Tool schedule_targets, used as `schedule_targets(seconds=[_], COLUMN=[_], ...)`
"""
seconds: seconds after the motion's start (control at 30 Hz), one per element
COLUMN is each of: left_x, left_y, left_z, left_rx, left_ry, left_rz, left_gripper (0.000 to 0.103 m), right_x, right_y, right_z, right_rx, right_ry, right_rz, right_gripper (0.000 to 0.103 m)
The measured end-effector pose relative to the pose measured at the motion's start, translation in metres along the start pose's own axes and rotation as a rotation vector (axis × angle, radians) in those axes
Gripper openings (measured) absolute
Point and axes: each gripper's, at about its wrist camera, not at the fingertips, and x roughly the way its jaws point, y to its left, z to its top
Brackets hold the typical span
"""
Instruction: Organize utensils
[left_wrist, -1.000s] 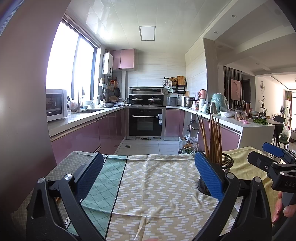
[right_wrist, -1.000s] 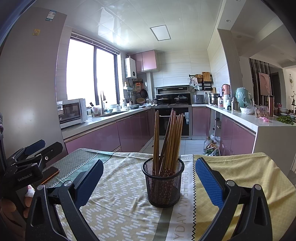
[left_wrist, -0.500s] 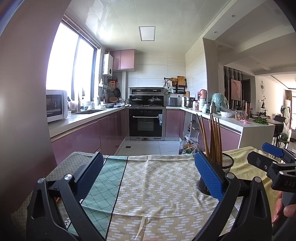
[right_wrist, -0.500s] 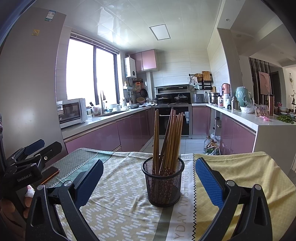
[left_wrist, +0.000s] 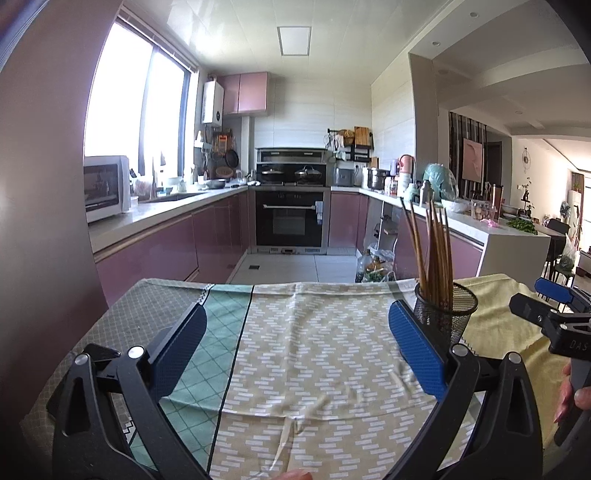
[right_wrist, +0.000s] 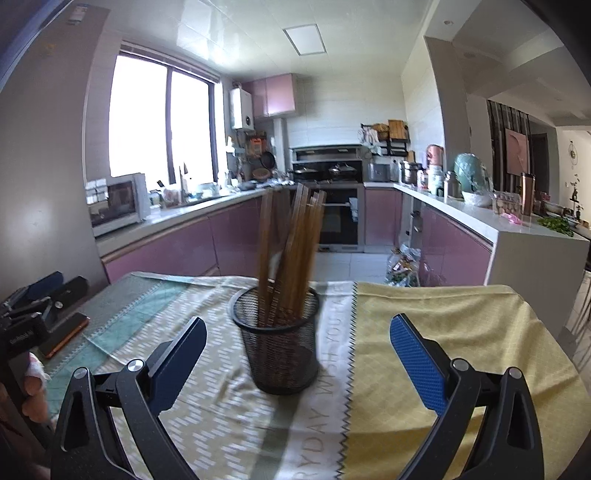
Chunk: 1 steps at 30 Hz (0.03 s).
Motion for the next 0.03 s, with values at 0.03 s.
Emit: schedule_targets(seconds=[0.03], left_x=[0.0081], left_y=[0.0051], left_z=[-0.0015], left_rx=[-0.003], left_ry=[0.027], left_rz=[0.007], left_gripper=[0.097], right_x=[0.0093], right_y=[-0.0129], right_z=[-0.002], right_rx=[0.008], right_ry=[0.041], right_rz=[-0.033], right_gripper=[0.096])
